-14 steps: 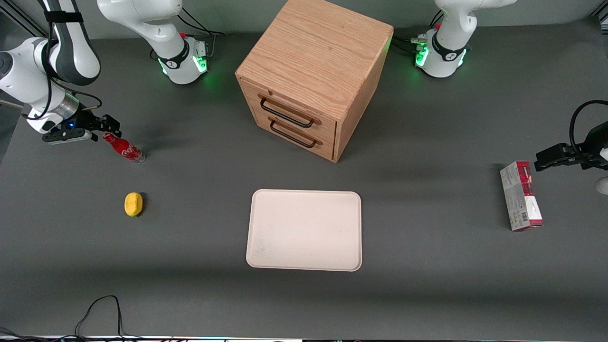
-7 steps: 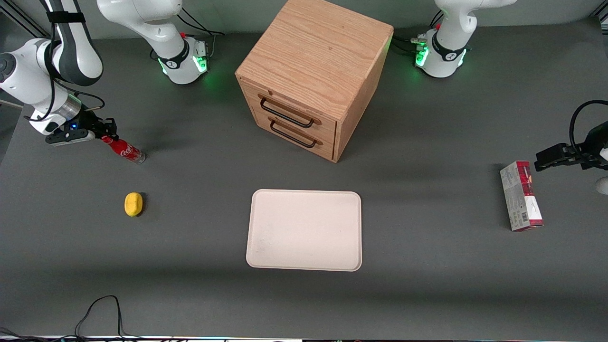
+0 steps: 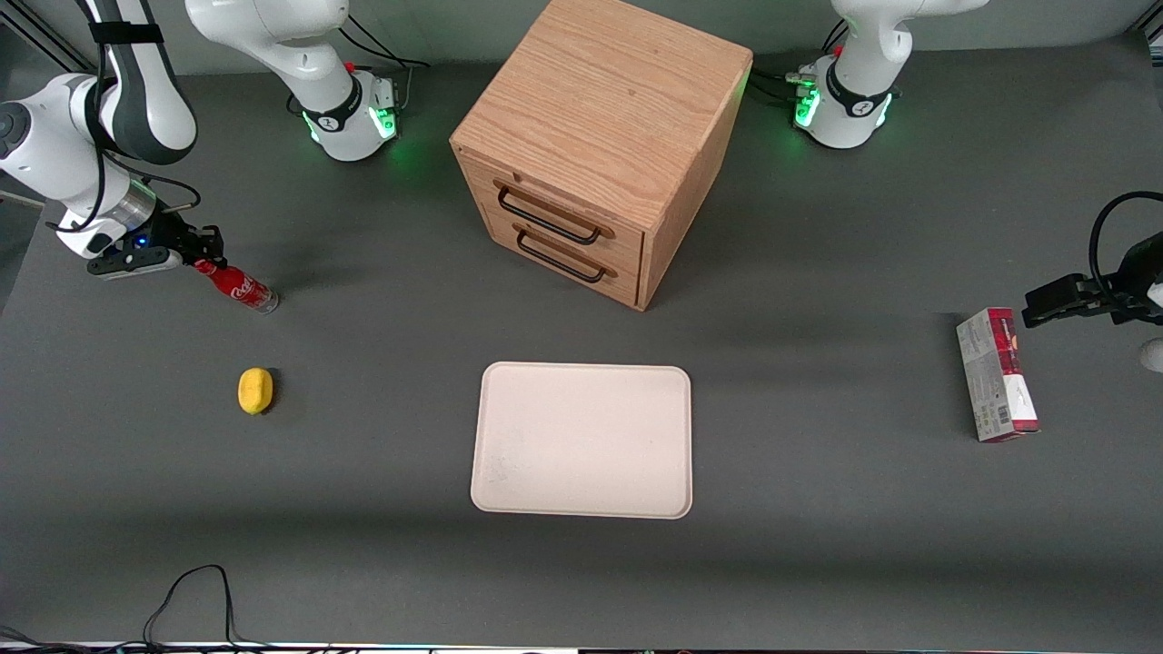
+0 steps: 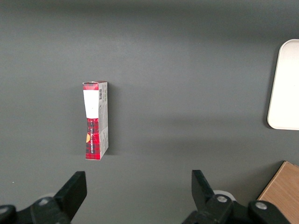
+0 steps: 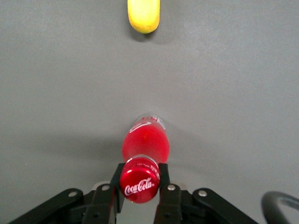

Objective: Place coke bottle on tray
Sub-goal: 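Lift the bottle and carry it toward the cream tray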

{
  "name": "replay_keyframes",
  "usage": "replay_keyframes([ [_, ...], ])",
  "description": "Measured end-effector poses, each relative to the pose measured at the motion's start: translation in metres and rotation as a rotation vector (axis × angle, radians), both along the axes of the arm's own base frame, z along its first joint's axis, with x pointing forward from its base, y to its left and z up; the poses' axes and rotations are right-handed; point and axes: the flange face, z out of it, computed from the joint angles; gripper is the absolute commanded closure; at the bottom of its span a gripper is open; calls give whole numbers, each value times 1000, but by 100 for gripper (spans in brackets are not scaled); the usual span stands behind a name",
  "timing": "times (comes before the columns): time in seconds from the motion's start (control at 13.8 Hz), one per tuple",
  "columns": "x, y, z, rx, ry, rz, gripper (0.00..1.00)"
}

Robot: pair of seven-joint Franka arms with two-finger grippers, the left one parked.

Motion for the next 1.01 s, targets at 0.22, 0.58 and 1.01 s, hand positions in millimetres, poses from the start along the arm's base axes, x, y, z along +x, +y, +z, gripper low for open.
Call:
replay_keyframes([
  [0.22, 35, 10, 54, -8, 31, 38, 100],
  [0.58, 118, 91, 204, -10, 31, 8, 100],
  [1.01, 199, 149, 296, -26, 109, -7, 100],
])
